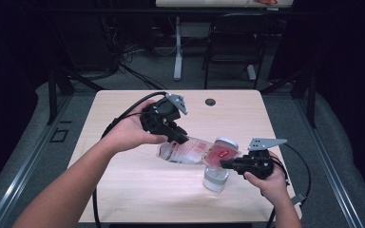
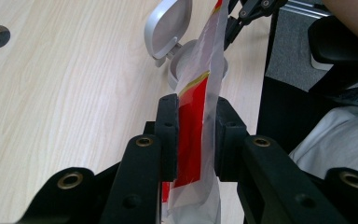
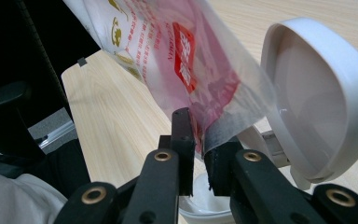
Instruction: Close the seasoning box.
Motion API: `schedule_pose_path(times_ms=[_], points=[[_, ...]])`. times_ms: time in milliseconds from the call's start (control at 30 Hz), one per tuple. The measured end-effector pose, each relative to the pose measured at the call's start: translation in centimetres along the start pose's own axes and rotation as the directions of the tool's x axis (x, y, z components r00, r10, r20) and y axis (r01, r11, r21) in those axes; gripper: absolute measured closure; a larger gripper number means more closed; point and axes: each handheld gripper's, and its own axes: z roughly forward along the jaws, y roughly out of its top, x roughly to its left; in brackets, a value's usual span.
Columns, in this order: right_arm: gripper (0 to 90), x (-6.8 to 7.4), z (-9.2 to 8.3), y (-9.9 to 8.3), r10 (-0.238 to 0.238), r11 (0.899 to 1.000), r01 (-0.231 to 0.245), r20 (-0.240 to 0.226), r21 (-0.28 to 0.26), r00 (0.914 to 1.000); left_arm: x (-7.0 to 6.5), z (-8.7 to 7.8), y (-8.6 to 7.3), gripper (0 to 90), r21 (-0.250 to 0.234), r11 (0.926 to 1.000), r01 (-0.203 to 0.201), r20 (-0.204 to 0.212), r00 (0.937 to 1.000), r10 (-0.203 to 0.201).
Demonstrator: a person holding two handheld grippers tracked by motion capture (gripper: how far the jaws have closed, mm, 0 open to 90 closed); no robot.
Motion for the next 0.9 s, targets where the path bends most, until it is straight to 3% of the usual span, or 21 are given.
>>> schedule_pose_path(times_ms=[900], points=[[83.0, -0.10, 0.06, -0.06, 0.001, 1.000, -0.001, 0.004, 0.002, 1.0000, 0.20, 0.06, 0.25, 75.4, 0.005, 1.0000, 0.005, 0.003, 1.0000, -0.005]])
